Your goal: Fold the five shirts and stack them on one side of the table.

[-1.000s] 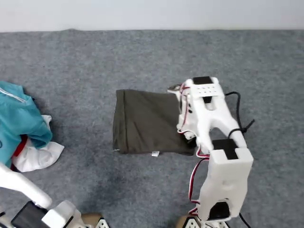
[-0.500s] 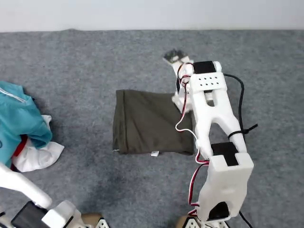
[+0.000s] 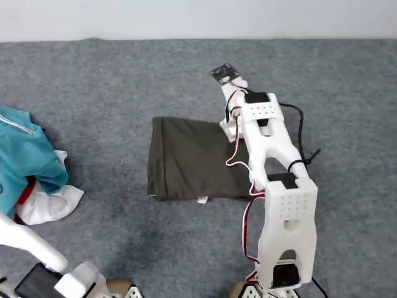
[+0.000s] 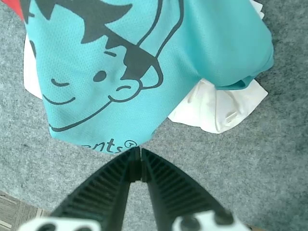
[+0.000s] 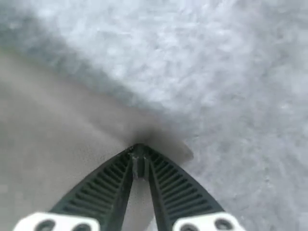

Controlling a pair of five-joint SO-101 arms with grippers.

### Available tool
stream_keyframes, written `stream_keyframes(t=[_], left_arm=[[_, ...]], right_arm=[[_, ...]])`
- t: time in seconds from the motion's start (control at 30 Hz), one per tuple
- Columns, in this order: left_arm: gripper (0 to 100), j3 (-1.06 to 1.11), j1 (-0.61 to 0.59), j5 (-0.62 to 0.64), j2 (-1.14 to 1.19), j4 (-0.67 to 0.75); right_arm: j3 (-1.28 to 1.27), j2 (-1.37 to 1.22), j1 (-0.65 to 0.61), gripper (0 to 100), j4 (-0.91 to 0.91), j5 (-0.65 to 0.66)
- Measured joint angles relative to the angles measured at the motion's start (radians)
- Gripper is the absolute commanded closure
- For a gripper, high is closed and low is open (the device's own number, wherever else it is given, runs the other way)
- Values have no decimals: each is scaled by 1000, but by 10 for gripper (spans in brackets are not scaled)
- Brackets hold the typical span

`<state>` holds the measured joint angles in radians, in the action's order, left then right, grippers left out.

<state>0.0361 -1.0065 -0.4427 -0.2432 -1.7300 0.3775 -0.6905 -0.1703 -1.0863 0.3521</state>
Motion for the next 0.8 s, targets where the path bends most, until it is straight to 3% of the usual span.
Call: stream_keyframes(t=[0.2,0.37,0.57,0.8], left_arm=[[994,0,0,0,0,0],[994,0,0,0,0,0],[994,0,0,0,0,0],[994,94,0,-40,0,0]], right_arm=[[92,21,5,989,-149,-55],[135,126,-68,988,-359,-63],[135,187,-109,980,-588,-195],[114,187,-138,763,-667,-272]])
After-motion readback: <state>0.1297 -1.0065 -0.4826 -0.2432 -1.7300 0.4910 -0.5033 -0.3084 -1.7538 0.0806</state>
